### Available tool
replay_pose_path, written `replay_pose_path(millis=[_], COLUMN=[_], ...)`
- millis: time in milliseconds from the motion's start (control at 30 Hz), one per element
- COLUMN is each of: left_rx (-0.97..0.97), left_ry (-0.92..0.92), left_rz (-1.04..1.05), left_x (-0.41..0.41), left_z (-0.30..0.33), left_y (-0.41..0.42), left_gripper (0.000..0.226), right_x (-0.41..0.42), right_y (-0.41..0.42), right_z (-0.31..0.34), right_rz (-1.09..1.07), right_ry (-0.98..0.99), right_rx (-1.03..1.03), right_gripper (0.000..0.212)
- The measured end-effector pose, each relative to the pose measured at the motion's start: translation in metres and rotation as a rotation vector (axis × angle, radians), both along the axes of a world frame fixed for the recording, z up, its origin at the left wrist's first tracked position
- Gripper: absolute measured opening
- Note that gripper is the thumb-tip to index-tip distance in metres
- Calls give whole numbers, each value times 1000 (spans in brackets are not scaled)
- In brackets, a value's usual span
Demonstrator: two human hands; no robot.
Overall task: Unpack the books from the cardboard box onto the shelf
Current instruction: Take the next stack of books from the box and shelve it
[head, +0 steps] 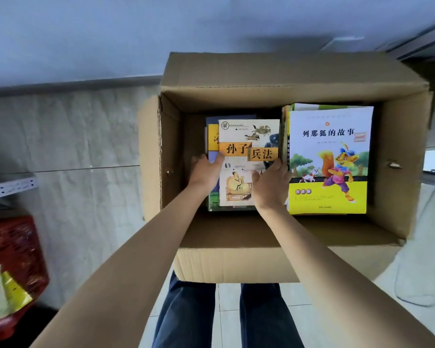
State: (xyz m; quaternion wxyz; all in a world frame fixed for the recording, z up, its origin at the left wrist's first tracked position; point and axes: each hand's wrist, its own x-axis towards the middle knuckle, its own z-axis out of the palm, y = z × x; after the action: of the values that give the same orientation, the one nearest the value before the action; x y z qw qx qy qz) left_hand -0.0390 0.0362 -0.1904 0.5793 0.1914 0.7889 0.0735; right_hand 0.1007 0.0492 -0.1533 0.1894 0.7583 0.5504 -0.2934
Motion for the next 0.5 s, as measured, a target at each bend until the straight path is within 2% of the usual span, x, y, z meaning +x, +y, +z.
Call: replay_pose_path(millis=[100, 200, 300, 400, 500], left_rx=[-59, -114, -122, -125, -133], left_ry=[-31, -81, -94, -172, -195], left_rz=[128, 256, 275, 334, 330], left_x=[4, 4, -3, -4, -2], left_z=[0, -3, -4, -2, 1], left_y=[5, 12, 16, 18, 12], left_gripper=[81, 76, 64, 70, 56], right_x=[1, 10, 17, 19, 22], right_y=[3, 5, 4, 2, -3], right_z=[-4, -11, -17, -22, -22], right_rz=[-115, -245, -339, -397, -475], right_ry=[109, 269, 371, 401, 463], right_rx=[27, 36, 8, 0, 6], right_gripper=[69, 71, 74, 74, 79])
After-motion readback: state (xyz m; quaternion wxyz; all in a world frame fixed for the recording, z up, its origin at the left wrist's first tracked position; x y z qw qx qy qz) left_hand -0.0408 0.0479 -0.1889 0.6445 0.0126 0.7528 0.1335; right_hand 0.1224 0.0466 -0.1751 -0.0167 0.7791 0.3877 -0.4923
